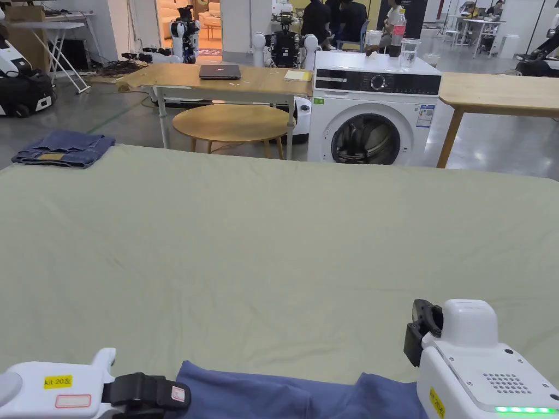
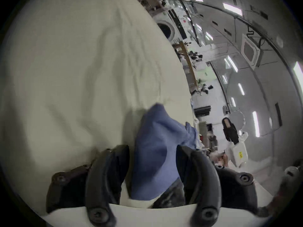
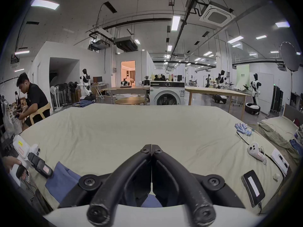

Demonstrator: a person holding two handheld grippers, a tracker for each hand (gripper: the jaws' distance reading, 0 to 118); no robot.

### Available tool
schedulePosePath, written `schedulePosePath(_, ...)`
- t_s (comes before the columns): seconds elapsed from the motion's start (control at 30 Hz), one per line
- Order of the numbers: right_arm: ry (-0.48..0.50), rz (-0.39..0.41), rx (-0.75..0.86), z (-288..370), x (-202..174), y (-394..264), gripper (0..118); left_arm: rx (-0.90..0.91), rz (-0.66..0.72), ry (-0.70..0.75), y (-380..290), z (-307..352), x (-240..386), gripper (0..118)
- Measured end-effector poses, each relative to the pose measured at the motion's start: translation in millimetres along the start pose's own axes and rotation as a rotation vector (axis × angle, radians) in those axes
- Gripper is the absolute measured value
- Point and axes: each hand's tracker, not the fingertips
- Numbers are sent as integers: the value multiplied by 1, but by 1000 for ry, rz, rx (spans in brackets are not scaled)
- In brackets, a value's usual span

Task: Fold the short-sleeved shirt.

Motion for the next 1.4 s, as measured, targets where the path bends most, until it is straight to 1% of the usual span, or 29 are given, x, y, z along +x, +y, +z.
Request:
schedulePosePath(0.1,-8,-10,-9,0,4,-1,0,-9,33,-88,-3,-18,-3,59)
schedulePosePath(0.13,-12,-12,-11,0,4,-2,0,-3,36,-96,9,-17,-23,59)
schedulePosePath(0.2,-20,-15,-16,-1,5,-3,0,10,42,-108,11,-20,-27,54)
schedulePosePath(0.23,-21,-17,-19,-2,6,-4,0,19,49,-119,11,-21,-28,48)
schedulePosePath(0.27,-21,-21,-23,-2,7,-4,0,17,48,-112,13,-19,-32,36)
schedulePosePath(0.3,-22,-24,-27,-3,7,-5,0,19,37,-85,13,-19,-32,19)
schedulePosePath(0.33,-23,-26,-29,-3,6,-6,0,21,18,-30,13,-20,-33,13)
schedulePosePath(0.37,-23,-30,-32,-4,6,-6,0,17,15,-17,11,-21,-34,11)
schedulePosePath(0.43,-20,-37,-36,-5,6,-7,0,21,31,-64,9,-17,-36,7)
schedulePosePath(0.53,-18,-35,-42,-6,5,-7,0,20,18,-53,7,-13,-30,5)
schedulePosePath(0.63,-17,-34,-41,-6,4,-6,0,31,19,-71,10,-3,-21,5)
schedulePosePath(0.7,-15,-34,-38,-6,4,-4,0,30,12,-73,9,3,-5,5)
schedulePosePath(0.87,-7,-26,-31,-6,3,1,0,64,13,-11,21,39,23,5)
schedulePosePath(1.0,6,-23,-29,-9,0,3,0,145,16,72,34,84,45,4)
schedulePosePath(1.13,23,-17,-28,-12,-4,4,0,202,-56,259,34,108,86,5)
schedulePosePath(1.23,35,-19,-29,-14,-7,3,0,211,-86,351,34,107,113,5)
schedulePosePath(1.4,45,-18,-33,-15,-9,2,0,171,-166,435,31,82,149,5)
